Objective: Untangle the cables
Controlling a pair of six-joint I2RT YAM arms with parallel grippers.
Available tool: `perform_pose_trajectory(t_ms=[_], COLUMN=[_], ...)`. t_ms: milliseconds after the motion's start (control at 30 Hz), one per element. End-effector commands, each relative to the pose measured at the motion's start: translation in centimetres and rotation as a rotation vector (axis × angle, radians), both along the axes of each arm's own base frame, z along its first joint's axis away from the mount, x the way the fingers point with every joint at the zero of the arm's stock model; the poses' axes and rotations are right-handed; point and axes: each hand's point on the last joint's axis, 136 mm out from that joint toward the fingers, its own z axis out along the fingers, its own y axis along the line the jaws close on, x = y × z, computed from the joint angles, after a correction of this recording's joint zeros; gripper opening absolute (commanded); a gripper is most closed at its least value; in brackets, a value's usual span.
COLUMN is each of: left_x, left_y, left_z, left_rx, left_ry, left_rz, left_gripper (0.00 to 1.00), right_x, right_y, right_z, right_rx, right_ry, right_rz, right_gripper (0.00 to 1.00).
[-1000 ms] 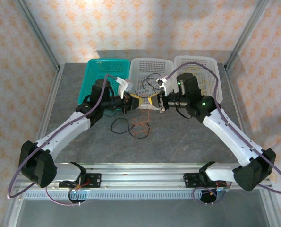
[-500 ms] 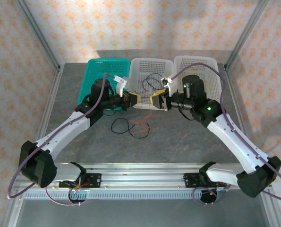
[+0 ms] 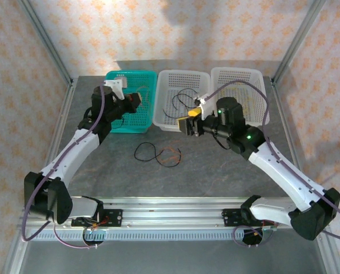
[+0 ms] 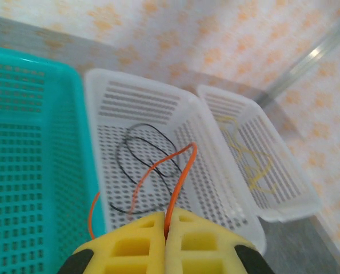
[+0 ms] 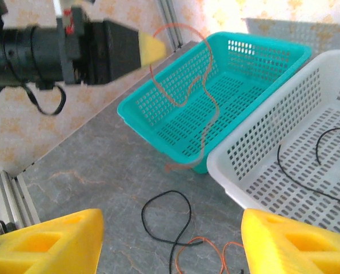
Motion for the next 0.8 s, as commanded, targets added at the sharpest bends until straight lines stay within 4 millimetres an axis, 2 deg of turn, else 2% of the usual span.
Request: perform_pose_trajectory(t_ms=[0, 133, 333, 467, 500, 567, 700, 767], left_x=[1.7, 3.2, 6.1, 8.2, 8.7, 9.8, 11.7, 12.6], left_y=[2.3, 5.1, 8.0, 8.8, 8.9, 8.9, 9.2, 9.6], left_z=[3.7, 4.9, 5.1, 5.1, 4.8, 4.1, 3.0, 1.8], left_rx=[-0.062, -0.076, -0.080, -0.086, -0.085, -0.089, -0.096, -0.084], left_ry=[-0.095, -0.114, -0.106, -0.102, -0.094, -0.078, -0.057, -0.020], left_rz=[0.081, 0.150, 0.207, 0.220, 0.224, 0.229, 0.246, 0.268], left_gripper=[0.00, 0.00, 0.00, 0.00, 0.00, 0.00, 0.00, 0.00], right_x=[0.4, 0.2, 0.2, 0.0, -0.1, 0.1, -0.3, -0.4], right_y=[0.7, 1.5, 2.0, 2.7, 2.9, 3.4, 4.2, 4.6], right_z=[-0.4, -1.4, -1.9, -3.2, -3.5, -5.4, -7.4, -8.2], right_rx=[0.012, 0.016, 0.054, 0.079, 0.083, 0.068, 0.099, 0.114], right_ry=[-0.014, 0.011, 0.028, 0.047, 0.048, 0.069, 0.099, 0.115], right_rz=[-0.023, -0.012, -0.028, -0.061, -0.076, -0.127, -0.163, -0.173], right_gripper=[0.65, 0.65, 0.64, 0.65, 0.65, 0.64, 0.64, 0.64])
